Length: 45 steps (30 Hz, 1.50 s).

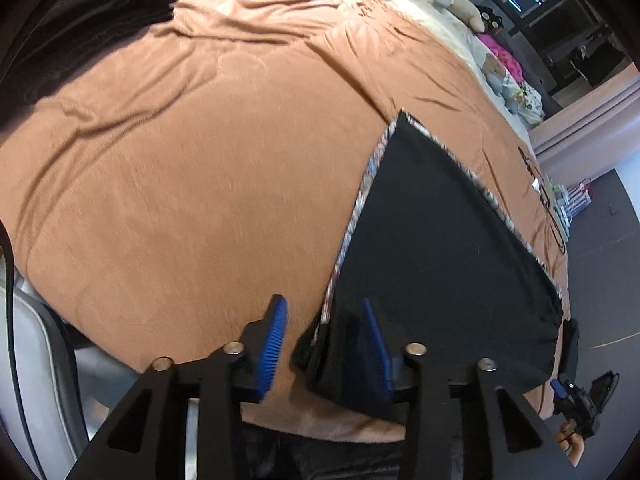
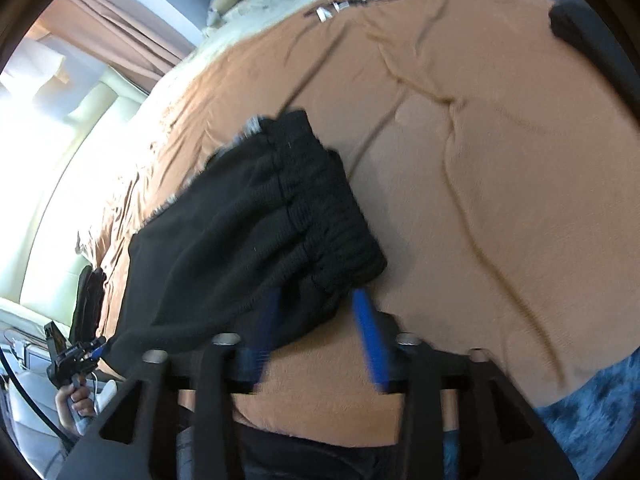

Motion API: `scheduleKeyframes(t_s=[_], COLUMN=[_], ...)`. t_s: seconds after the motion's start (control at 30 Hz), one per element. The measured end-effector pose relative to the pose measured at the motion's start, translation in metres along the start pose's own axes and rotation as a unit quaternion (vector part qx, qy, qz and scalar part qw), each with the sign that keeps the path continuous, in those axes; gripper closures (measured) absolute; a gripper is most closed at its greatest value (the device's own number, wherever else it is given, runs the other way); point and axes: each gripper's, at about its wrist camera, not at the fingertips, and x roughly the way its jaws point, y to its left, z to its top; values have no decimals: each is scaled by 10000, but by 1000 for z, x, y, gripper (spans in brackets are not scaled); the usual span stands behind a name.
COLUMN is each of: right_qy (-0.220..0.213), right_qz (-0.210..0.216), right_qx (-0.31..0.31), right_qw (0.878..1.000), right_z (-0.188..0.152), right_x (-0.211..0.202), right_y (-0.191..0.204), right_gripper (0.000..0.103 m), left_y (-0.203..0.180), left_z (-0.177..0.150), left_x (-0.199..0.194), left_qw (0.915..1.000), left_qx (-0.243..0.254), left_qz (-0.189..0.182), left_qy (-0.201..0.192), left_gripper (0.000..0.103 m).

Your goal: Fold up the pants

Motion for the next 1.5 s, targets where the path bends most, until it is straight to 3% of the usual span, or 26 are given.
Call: scheduleKeyframes(t_s=[0.2, 0.33, 0.73, 1.13, 1.5], right_qy=[-174, -202, -326, -285, -61], right_qz=[-115, -146, -272, -419, -824], right_qx=[-374, -454, -610, -1005, -1373], right_qw=[9991, 9987, 9972, 9936, 9871], right_z=[-4, 1, 31, 55, 84], right_x=[-10, -7, 13, 41, 74], right_y=[9, 12, 27, 47, 59], right_gripper=[43, 43, 43, 43, 43], left_y=[-14, -28, -57, -98, -119], left_z=[19, 32, 81, 129, 168], left_x=[1, 0, 23, 69, 125], left_qw=[9996, 9986, 9969, 9919, 9825], left_qx=[227, 456, 713, 1226, 1858], left_qz=[-76, -87, -134, -219, 59], left_qy=[-116, -255, -306, -242, 102], left_gripper=[56, 46, 46, 46, 46])
